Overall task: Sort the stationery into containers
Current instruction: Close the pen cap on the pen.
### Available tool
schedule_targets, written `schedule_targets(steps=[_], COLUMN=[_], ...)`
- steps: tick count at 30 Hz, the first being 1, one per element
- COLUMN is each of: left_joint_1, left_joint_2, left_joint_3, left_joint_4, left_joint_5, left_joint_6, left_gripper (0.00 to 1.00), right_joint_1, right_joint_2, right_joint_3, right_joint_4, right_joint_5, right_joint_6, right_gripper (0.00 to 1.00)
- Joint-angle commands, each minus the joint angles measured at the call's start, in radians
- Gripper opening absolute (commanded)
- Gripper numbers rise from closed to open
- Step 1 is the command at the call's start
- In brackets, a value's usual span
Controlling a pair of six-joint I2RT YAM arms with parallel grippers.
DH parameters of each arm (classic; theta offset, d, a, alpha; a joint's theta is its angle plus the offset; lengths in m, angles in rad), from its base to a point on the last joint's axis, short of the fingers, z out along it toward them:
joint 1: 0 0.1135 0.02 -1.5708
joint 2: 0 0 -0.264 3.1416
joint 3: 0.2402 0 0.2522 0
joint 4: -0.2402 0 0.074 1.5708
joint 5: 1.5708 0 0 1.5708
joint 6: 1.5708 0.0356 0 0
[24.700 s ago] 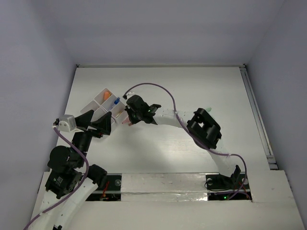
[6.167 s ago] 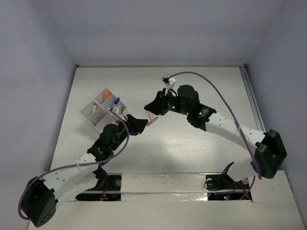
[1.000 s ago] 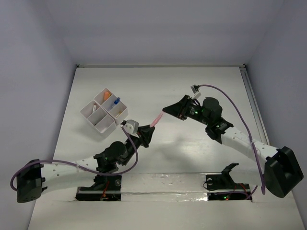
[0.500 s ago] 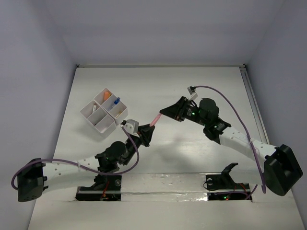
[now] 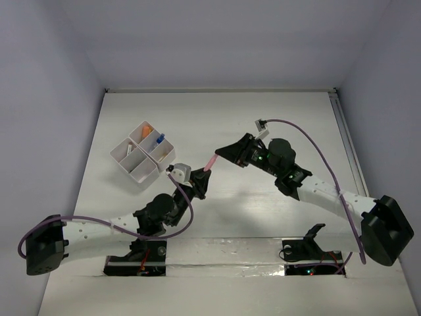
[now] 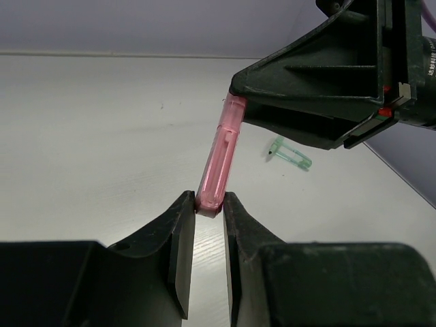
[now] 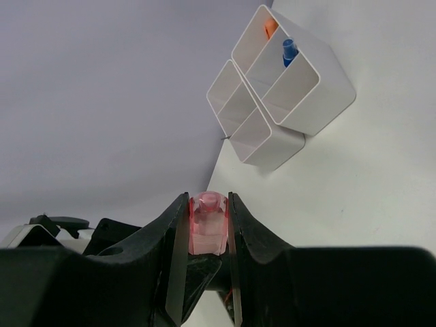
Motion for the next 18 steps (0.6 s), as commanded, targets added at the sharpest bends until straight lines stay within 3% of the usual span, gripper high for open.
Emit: schedule_targets(steps=[1, 18], left_joint_1=[0.004, 0.004], left_joint_2=[-0.027, -0.104], left_joint_3=[0.102, 0.231], left_joint_4=[0.218, 0.172], left_joint_5=[-0.022, 0.015], left_joint_6=[0.02, 0.136], left_gripper=[0.0, 0.0], right_joint_1=[0.066, 0.207], right_joint_2=[0.02, 0.106], right_joint_3=[-0.016, 0.032], right_joint_4=[-0.085, -0.163], right_joint_5=[-0.044, 0.019], right_joint_6=[-0.068, -0.166], right_gripper=[0.0, 0.0])
